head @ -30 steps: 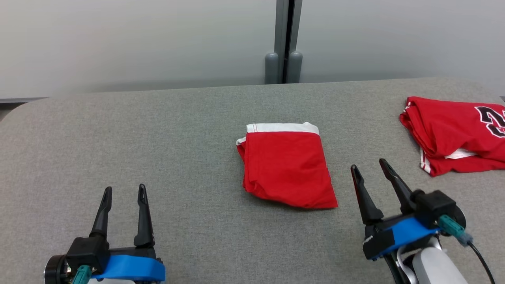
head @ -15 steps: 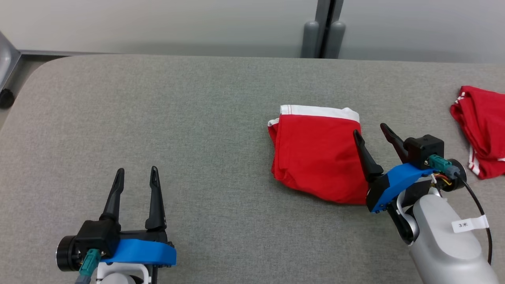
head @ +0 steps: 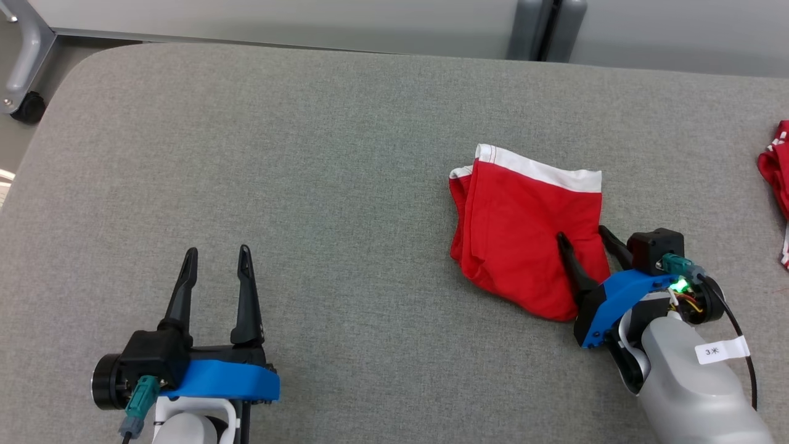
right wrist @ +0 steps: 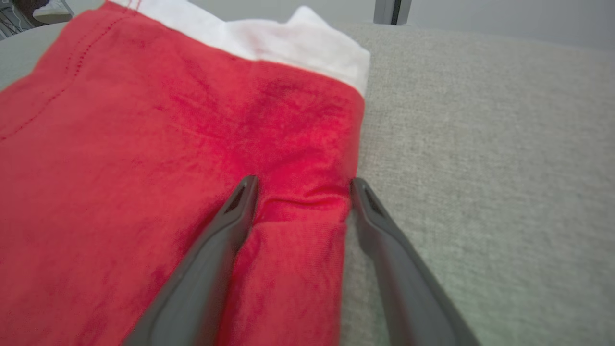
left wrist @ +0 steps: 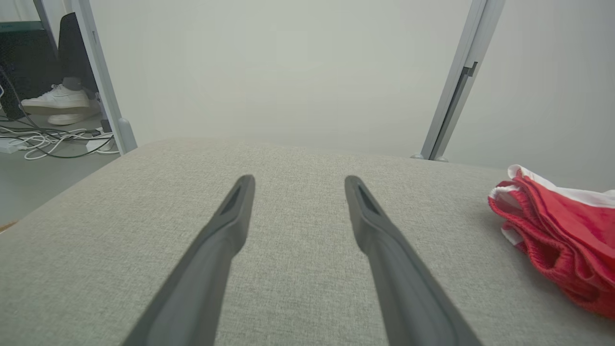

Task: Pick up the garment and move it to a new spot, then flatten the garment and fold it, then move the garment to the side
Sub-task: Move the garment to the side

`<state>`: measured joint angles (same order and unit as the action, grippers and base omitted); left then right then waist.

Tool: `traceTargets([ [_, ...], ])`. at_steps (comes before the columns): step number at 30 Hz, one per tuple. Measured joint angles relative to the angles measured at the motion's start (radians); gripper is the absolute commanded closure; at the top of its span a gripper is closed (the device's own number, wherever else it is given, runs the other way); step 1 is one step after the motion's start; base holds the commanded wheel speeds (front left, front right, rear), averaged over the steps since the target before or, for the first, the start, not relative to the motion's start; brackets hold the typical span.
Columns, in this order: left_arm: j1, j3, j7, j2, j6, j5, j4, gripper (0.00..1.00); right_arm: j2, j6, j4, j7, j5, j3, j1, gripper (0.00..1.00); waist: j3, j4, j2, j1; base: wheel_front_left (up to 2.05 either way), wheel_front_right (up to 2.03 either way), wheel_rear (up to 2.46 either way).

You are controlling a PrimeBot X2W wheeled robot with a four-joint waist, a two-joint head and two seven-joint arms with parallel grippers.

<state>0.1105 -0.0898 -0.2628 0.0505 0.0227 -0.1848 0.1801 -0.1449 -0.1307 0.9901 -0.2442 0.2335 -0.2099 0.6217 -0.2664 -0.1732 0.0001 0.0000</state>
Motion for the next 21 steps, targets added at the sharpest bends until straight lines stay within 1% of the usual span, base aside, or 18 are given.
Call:
traceTargets([
  [10, 0.01, -0.009, 0.0, 0.0, 0.001, -0.001, 0.011, 0.0, 0.026, 0.0, 0.09, -0.019, 0.027, -0.029, 0.02, 0.0, 0.005, 0.008, -0.0003, -0.0001, 0.0, 0.0, 0.0],
  [11, 0.011, -0.01, 0.0, 0.0, 0.001, -0.001, 0.011, 0.0, 0.03, 0.001, 0.095, -0.015, 0.037, -0.036, 0.023, 0.4, 0.005, 0.007, -0.0003, -0.0001, 0.0, 0.0, 0.0],
  [12, 0.011, -0.01, 0.0, 0.0, 0.001, -0.002, 0.012, 0.0, 0.032, 0.002, 0.098, -0.013, 0.046, -0.043, 0.026, 1.0, 0.005, 0.008, -0.0003, -0.0002, 0.0, 0.0, 0.0],
  [16, 0.01, -0.009, 0.0, 0.0, 0.001, -0.005, 0.017, 0.0, 0.04, 0.0, 0.1, -0.014, 0.067, -0.062, 0.031, 1.0, 0.008, 0.013, -0.0003, -0.0001, 0.0, 0.0, 0.0],
  [21, 0.006, 0.002, 0.0, 0.0, 0.005, -0.005, 0.018, 0.0, 0.016, -0.001, 0.081, -0.017, 0.075, -0.078, 0.032, 1.0, 0.014, 0.035, -0.0002, 0.0, 0.0, 0.0, 0.0],
])
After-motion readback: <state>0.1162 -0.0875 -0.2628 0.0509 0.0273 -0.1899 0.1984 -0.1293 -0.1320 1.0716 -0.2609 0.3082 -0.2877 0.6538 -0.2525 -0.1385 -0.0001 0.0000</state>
